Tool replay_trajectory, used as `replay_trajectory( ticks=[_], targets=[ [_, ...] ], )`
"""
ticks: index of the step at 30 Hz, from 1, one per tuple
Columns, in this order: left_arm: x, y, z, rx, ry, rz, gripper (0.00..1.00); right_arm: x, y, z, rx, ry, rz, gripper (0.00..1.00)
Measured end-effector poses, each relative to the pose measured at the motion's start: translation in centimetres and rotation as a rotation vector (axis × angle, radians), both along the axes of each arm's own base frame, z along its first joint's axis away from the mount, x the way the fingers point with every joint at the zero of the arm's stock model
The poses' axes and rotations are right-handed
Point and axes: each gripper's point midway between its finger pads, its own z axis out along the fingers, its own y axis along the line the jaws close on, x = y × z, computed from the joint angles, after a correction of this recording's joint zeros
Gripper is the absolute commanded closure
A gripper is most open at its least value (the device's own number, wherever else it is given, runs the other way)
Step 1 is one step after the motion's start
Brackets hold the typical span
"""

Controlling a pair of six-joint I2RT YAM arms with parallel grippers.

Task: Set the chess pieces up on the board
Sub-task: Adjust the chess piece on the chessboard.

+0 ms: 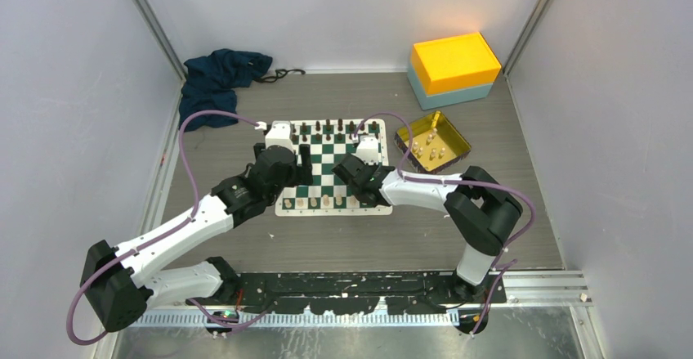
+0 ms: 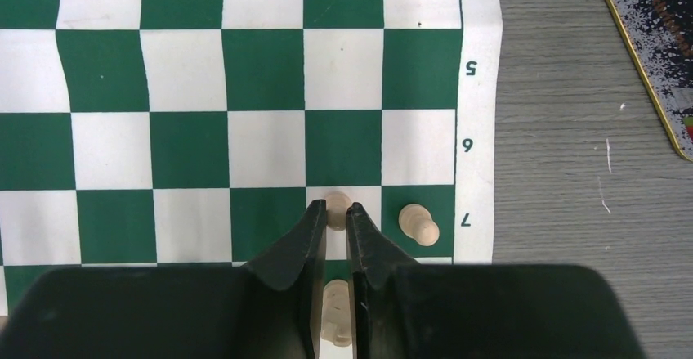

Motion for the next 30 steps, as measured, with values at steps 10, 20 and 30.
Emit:
replay_trajectory(
  ticks=[10, 20, 30],
  targets=[
    [0.0, 0.0, 0.01, 0.0, 0.0, 0.0, 0.18, -0.17, -0.24, 0.08, 0.001, -0.002, 0.0, 0.91],
    [0.0, 0.0, 0.01, 0.0, 0.0, 0.0, 0.18, -0.22, -0.37, 0.23, -0.001, -0.006, 0.001, 0.92],
    [0.0, 0.0, 0.01, 0.0, 0.0, 0.0, 0.18, -0.21, -0.5, 0.59, -0.009, -0.012, 0.011, 0.93]
  ],
)
